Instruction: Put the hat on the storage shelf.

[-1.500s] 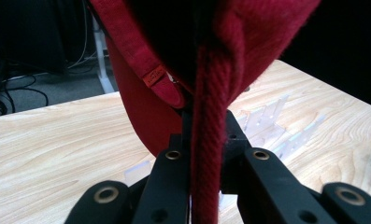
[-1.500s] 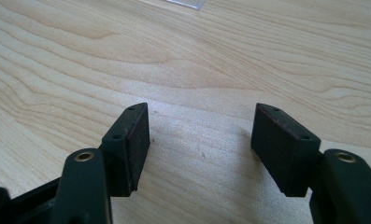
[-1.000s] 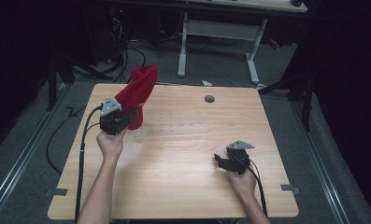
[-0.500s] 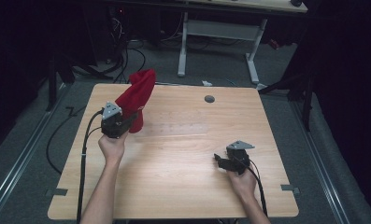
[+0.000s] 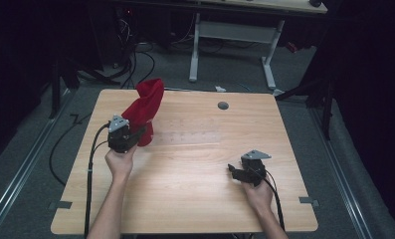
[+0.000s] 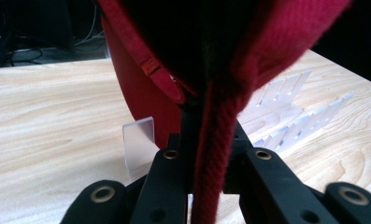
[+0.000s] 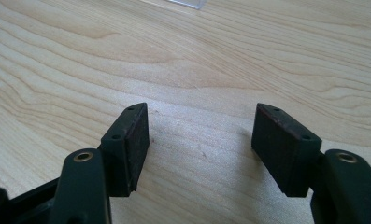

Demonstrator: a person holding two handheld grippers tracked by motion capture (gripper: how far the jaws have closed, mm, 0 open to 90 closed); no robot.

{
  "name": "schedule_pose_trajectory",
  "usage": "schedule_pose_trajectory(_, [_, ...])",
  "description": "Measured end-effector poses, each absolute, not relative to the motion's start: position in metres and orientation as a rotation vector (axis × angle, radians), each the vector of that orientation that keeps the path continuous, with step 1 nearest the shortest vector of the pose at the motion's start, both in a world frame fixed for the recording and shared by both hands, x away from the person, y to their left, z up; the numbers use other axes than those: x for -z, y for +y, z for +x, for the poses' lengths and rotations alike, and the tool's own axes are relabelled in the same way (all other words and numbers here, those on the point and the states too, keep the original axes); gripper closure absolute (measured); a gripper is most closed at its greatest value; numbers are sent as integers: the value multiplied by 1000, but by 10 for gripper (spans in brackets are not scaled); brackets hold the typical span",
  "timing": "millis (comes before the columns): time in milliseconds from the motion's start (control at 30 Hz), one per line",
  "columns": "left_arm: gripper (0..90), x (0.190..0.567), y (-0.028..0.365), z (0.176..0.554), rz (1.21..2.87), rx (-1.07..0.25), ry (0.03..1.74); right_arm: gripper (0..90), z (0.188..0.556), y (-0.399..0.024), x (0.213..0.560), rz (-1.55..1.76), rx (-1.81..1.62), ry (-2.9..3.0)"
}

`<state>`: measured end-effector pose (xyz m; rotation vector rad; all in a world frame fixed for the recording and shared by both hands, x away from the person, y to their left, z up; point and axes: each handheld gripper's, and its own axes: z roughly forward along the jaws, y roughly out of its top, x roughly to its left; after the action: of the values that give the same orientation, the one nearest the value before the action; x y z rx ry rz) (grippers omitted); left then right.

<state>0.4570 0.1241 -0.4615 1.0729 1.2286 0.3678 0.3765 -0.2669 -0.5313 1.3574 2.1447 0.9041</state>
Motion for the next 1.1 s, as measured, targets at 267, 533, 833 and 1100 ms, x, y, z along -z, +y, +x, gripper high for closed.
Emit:
schedule_pose_trajectory(267, [826,461,124,454,1100,-372,1240,371,377,-267,531,1358,-905,2145])
schedule_pose_trajectory(533, [629,458,124,449,1121,-381,1252,371,377,-267,531,1357,-904,2145])
schedule_pose_trajectory(833, [415,454,127,442,1116,-400,1259,371,377,-267,531,1358,-905,2144])
schedule_pose_trajectory(1100, [367,459,133,430,1128,-409,1268,371,376,-267,531,1359,-904,2145])
